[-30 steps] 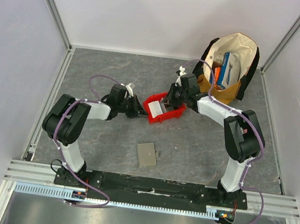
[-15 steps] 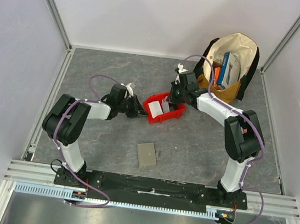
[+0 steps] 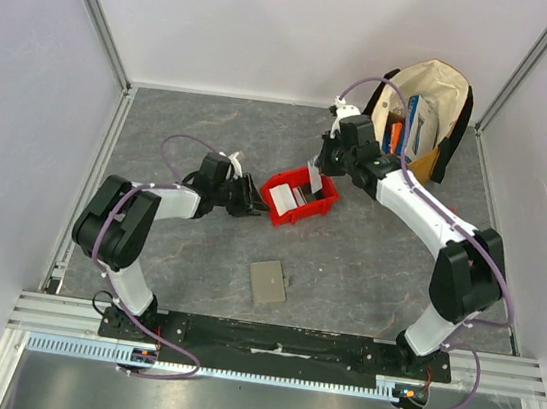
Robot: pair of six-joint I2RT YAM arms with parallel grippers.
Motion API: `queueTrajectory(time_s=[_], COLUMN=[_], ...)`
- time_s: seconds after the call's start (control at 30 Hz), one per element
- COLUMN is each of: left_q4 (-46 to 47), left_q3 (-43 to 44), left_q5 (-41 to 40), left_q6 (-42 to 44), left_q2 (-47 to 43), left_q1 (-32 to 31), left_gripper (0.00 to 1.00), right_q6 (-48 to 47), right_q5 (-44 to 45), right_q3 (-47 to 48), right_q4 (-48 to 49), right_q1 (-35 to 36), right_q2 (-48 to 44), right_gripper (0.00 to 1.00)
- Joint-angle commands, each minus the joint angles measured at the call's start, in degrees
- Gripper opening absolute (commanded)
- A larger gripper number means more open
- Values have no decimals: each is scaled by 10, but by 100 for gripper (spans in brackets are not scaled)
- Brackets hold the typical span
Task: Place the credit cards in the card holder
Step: Pick up the credit card from the storage box.
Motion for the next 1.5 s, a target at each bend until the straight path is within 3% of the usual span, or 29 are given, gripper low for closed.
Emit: queueTrajectory(time_s=[0.0, 0.3, 0.47, 0.67, 0.87, 1.17, 1.47], left_q4=[-19, -63, -87, -112, -132, -134, -132], left_q3=[1, -21, -48, -73, -91, -91, -86], left_q5=[-21, -69, -85, -99, -102, -100, -97], left_q6=[33, 55, 59, 64, 64, 64, 64], left_q2=[-40, -108, -167, -222, -254, -252, -244], left_q1=[0, 1, -1, 0, 0, 0, -1], left_gripper=[45, 50, 50, 50, 50, 51, 50], right_q6=[-25, -31, 11, 55, 69, 72, 72], right_q5=[34, 103, 141, 187, 188, 169, 161], right_q3=[5, -109, -197, -277, -334, -359, -368], right_q4=[-47, -148, -134, -91, -47, -34, -37], right_q1=[9, 76, 114, 165, 169, 168, 168], right_q2=[-79, -209, -243, -235, -228, -213, -207], right_gripper=[0, 0, 0, 0, 0, 1, 11])
